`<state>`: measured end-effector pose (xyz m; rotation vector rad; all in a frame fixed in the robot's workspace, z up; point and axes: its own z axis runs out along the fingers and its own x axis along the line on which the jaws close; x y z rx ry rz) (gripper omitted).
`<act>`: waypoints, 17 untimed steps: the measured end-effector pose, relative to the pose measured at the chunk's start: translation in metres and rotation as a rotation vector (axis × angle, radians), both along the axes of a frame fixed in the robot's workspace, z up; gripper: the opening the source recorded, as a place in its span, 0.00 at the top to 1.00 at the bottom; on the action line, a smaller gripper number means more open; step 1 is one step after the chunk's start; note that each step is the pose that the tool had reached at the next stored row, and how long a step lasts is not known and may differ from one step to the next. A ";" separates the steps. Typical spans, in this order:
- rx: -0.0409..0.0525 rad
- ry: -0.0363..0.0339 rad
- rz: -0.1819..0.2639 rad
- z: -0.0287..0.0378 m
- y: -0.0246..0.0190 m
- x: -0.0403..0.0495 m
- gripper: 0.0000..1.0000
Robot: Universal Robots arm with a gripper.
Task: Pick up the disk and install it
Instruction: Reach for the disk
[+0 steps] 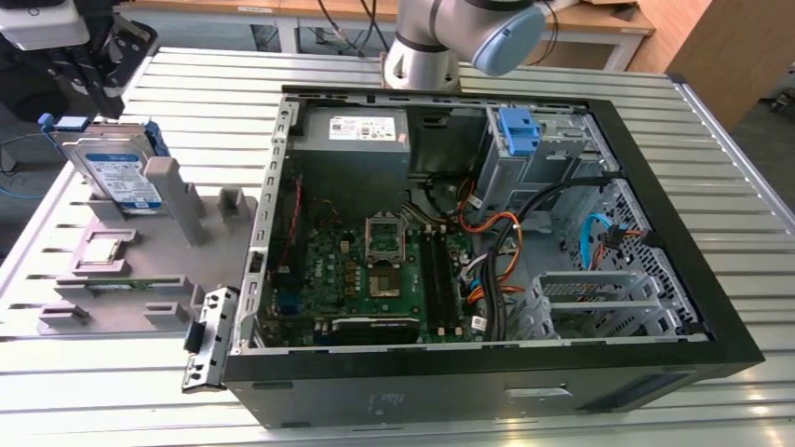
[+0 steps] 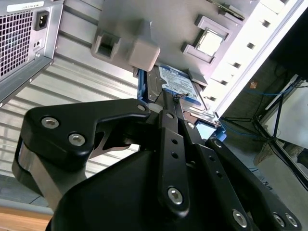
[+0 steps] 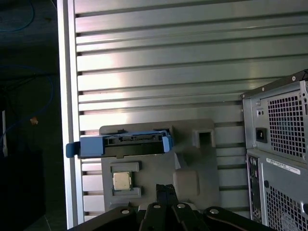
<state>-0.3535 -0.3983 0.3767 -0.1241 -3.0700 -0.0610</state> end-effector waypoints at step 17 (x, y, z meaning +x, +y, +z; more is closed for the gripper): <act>0.0000 0.0001 0.000 -0.0003 0.0000 -0.0048 0.89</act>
